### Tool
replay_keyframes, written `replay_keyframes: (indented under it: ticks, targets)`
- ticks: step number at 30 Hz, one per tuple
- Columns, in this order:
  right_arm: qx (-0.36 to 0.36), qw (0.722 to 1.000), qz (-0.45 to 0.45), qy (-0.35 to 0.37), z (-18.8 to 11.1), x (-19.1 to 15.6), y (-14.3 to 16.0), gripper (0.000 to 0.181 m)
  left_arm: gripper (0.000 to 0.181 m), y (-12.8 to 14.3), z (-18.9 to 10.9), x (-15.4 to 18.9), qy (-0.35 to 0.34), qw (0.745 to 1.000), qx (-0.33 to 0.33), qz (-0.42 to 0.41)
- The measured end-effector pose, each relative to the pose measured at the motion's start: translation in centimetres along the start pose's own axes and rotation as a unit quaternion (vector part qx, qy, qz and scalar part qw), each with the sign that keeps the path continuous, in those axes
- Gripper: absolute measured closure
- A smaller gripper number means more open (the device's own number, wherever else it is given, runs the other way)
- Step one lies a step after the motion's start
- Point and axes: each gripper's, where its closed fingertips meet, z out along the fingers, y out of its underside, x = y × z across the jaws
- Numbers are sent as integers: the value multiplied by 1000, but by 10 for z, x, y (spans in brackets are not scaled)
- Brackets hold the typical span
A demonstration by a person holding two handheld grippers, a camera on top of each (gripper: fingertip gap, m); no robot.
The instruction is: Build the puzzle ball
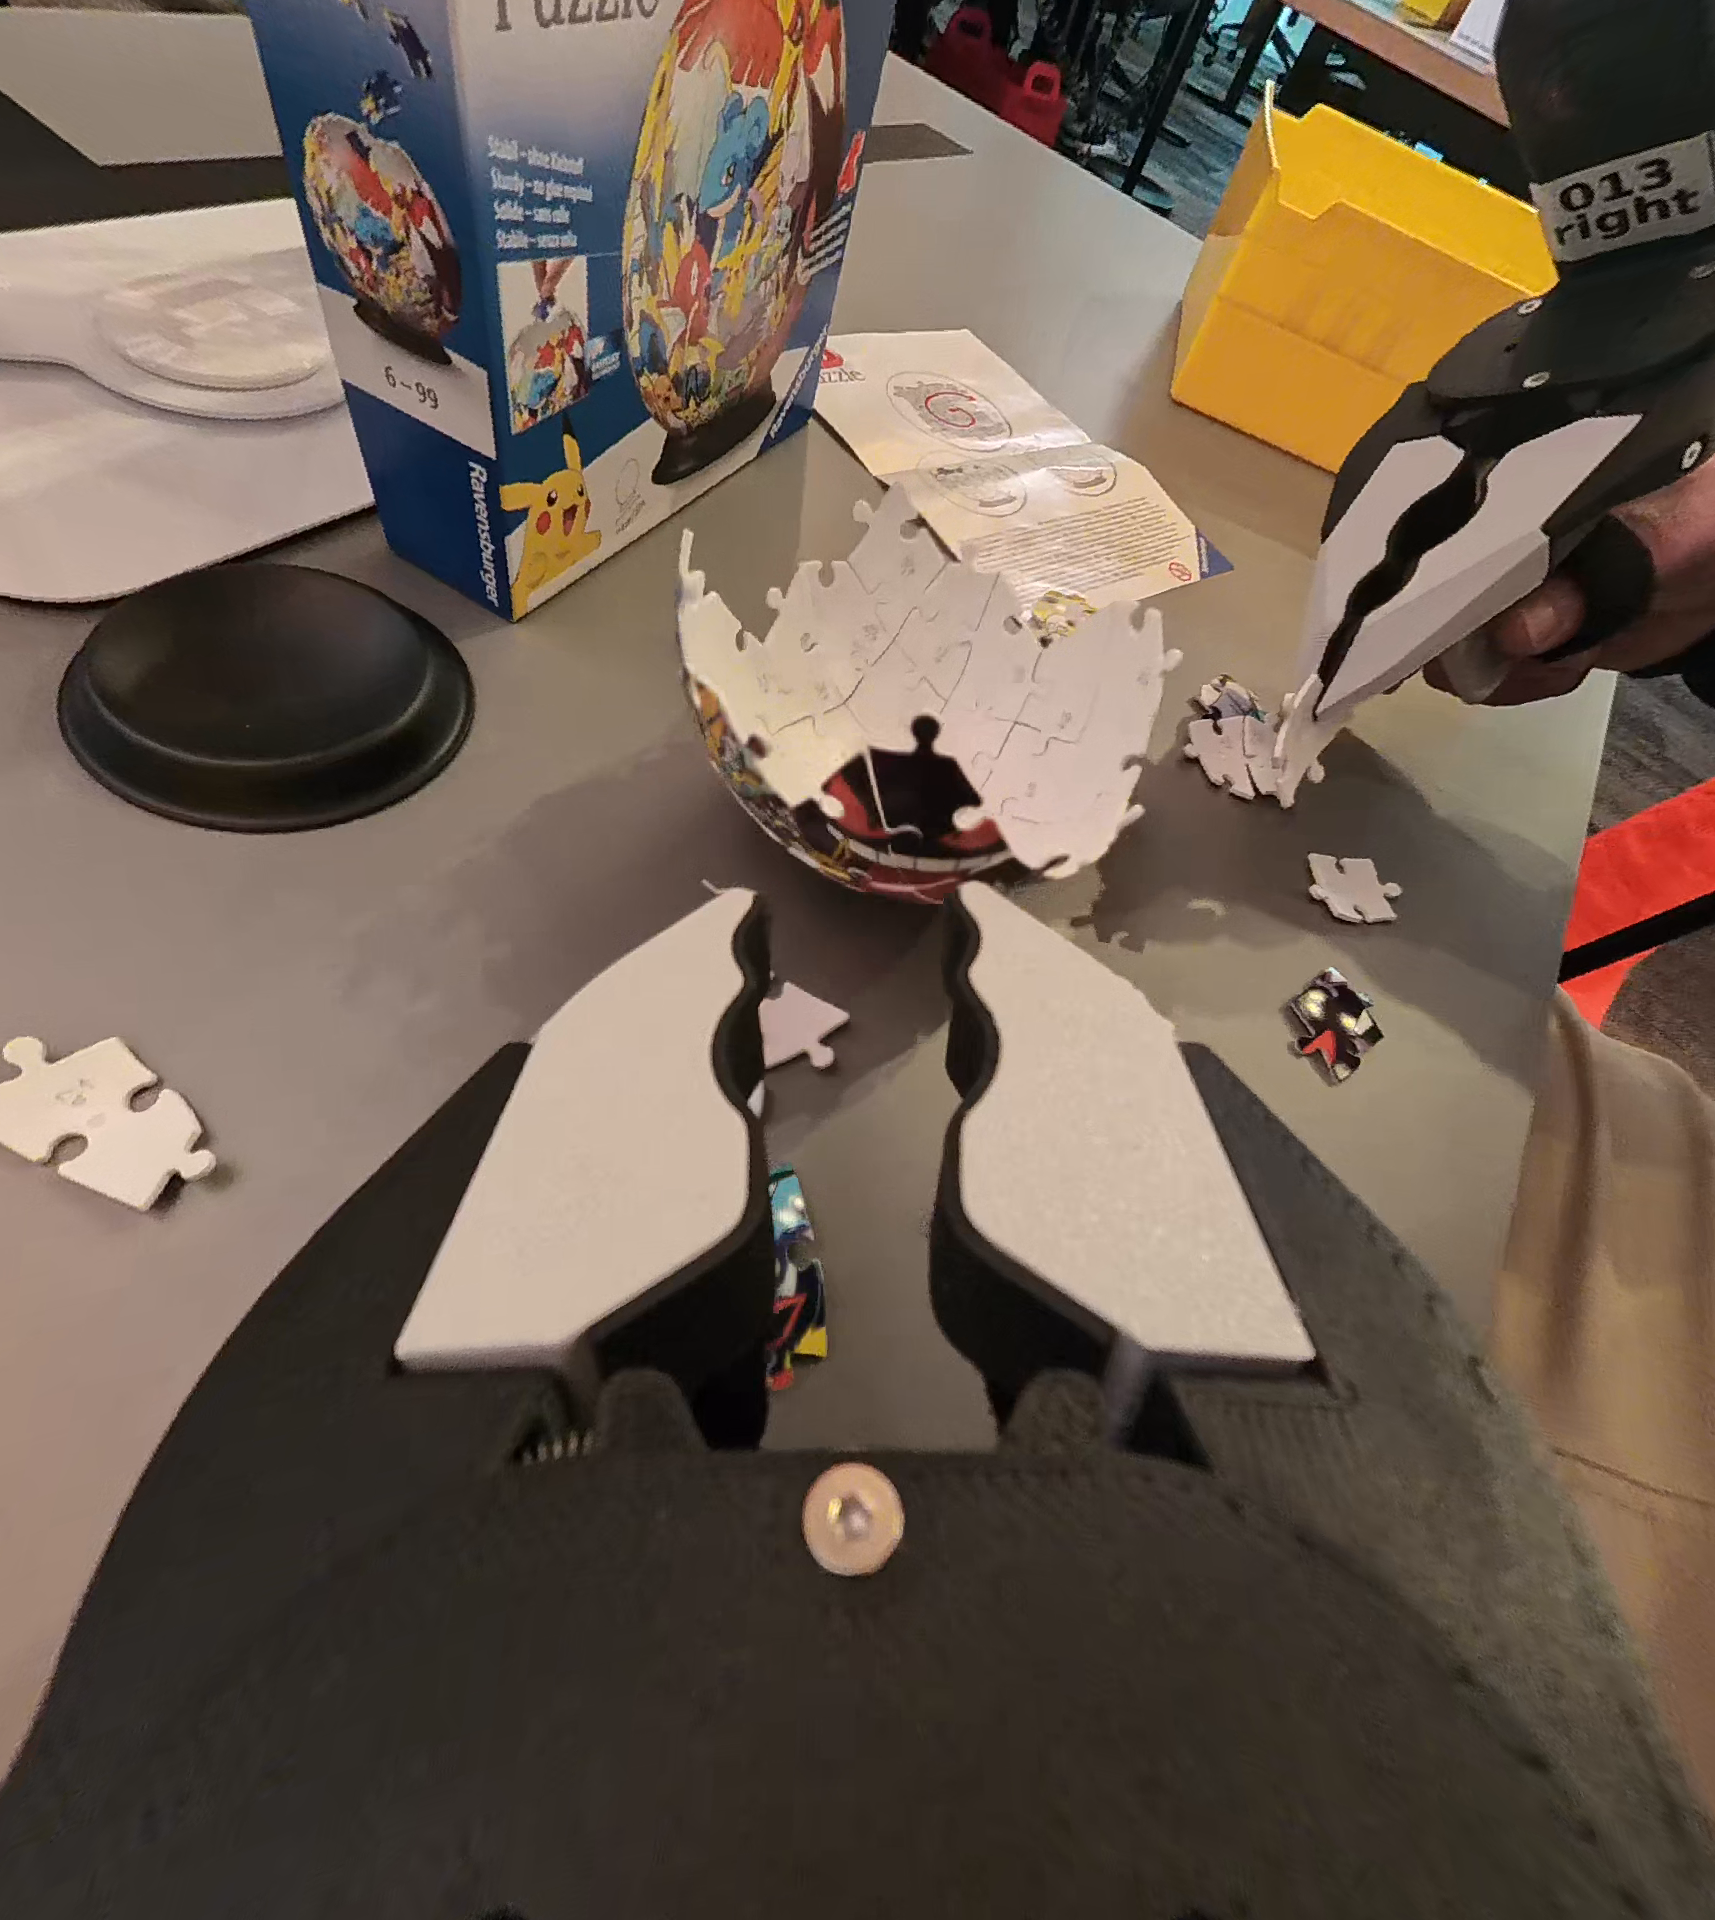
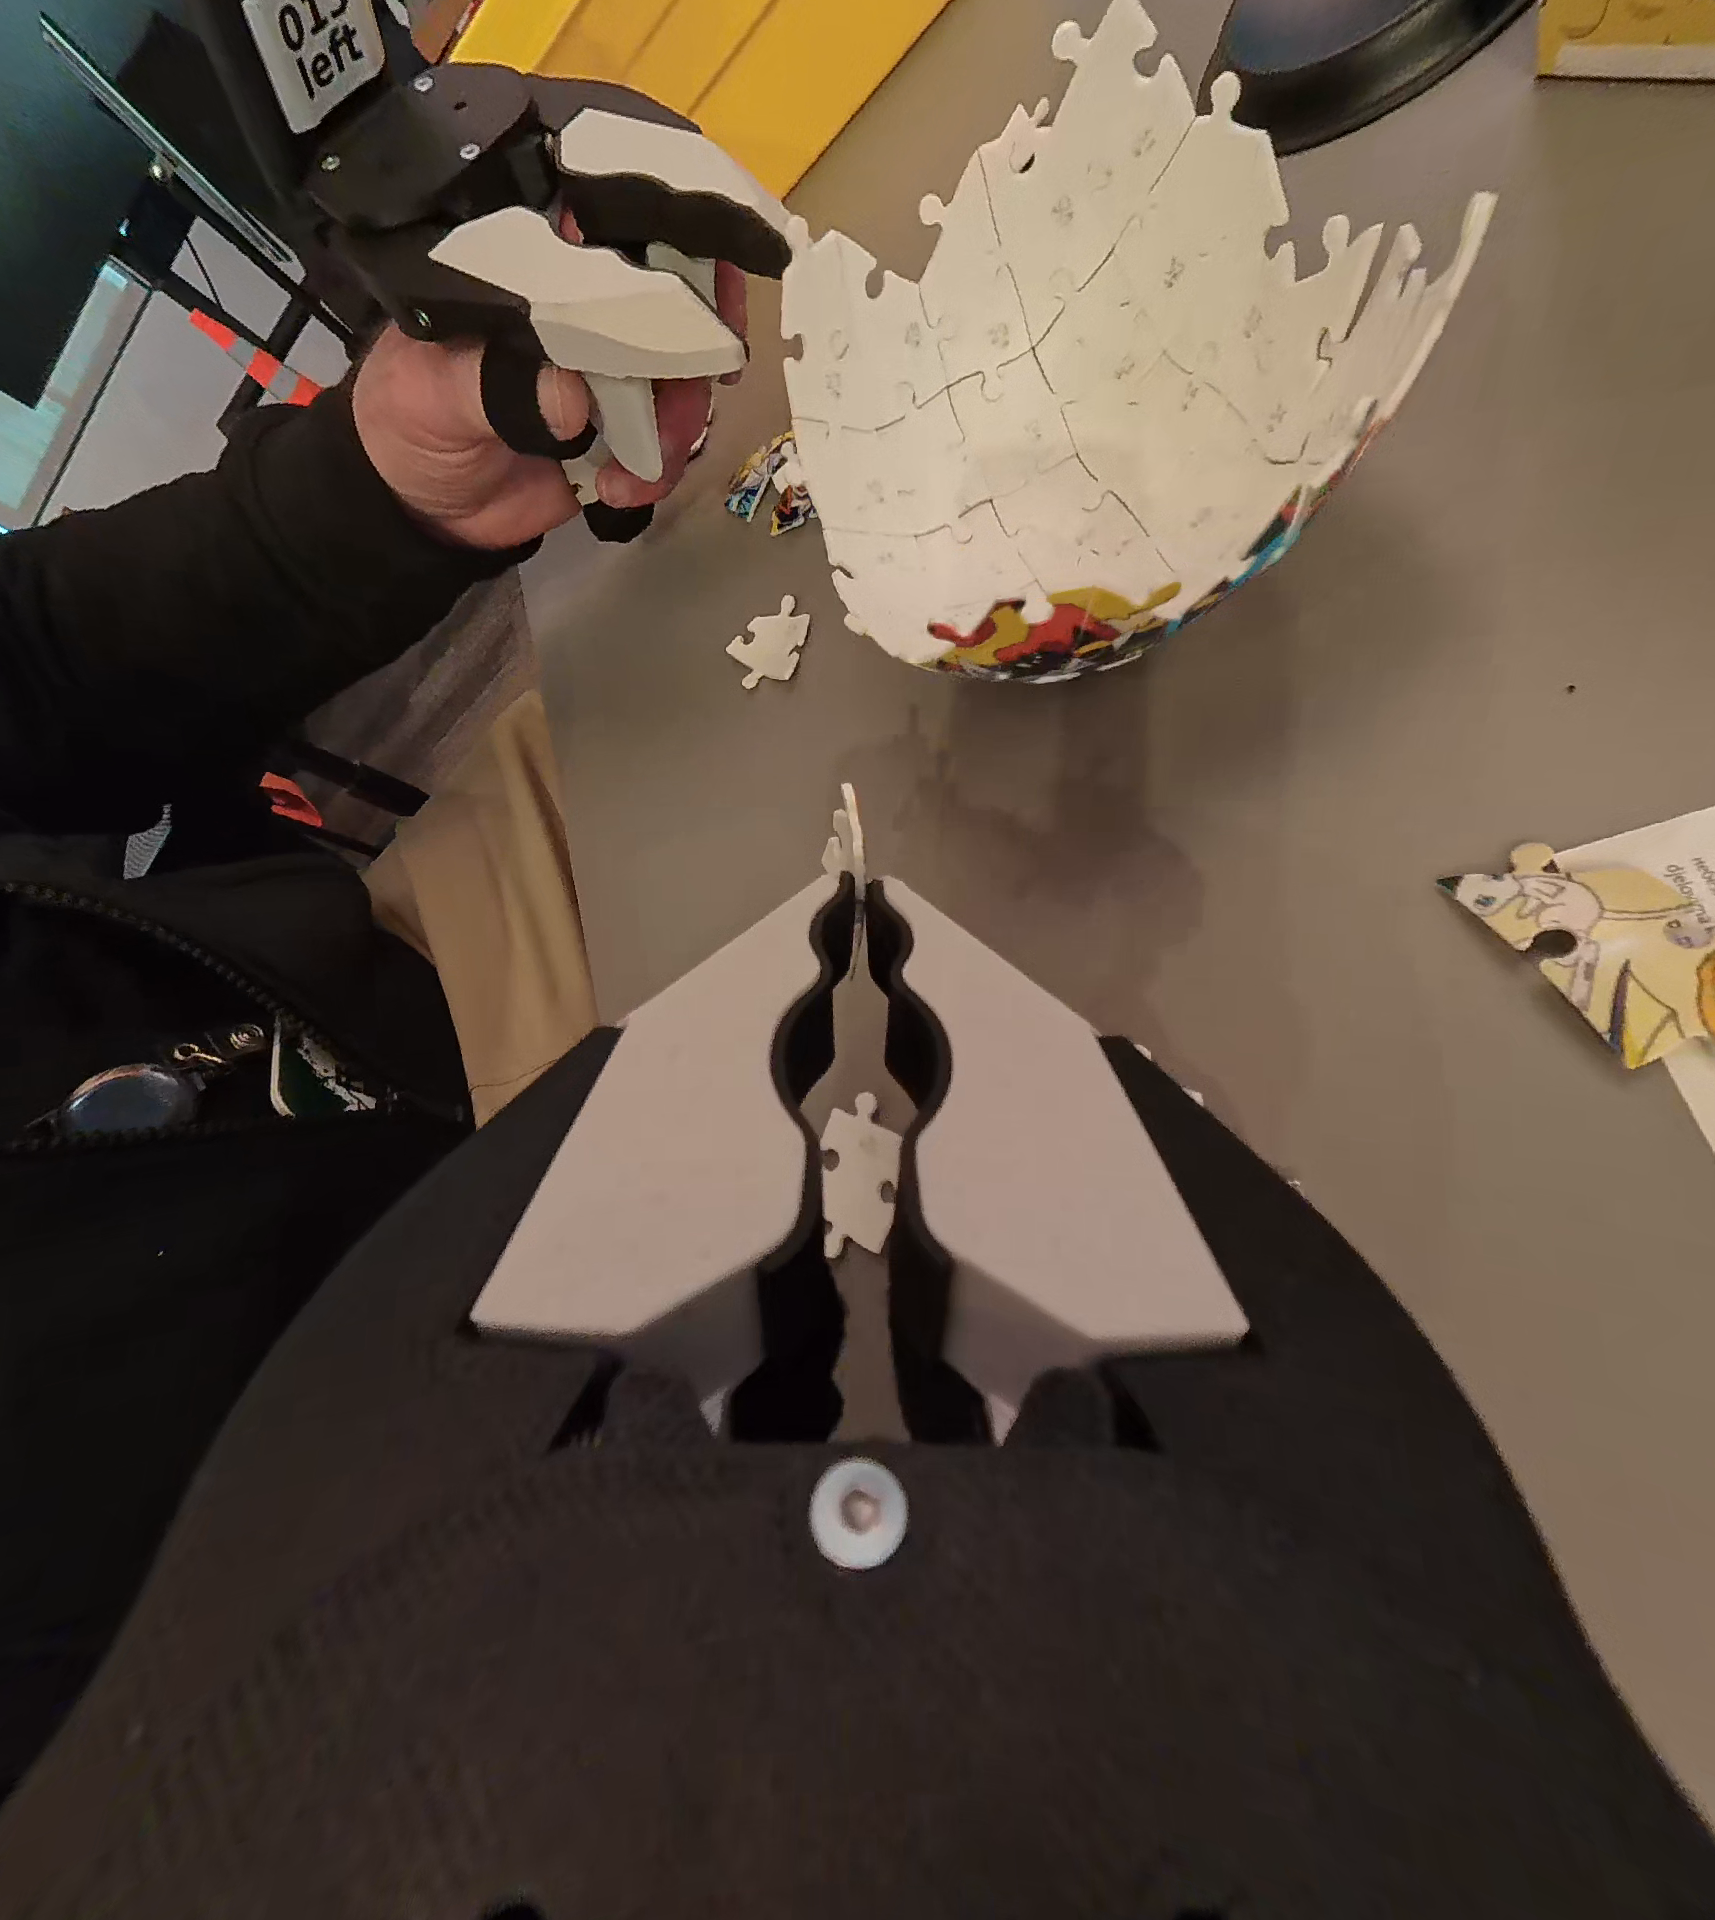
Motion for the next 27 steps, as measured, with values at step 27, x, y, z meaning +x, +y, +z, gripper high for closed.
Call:
replay_keyframes:
  ticks: [27]
  targets:
    - [3, 1000, 18, -3, -3, 12, 3, 181, 150, -9, 1, -3, -7, 999, 33, 0]
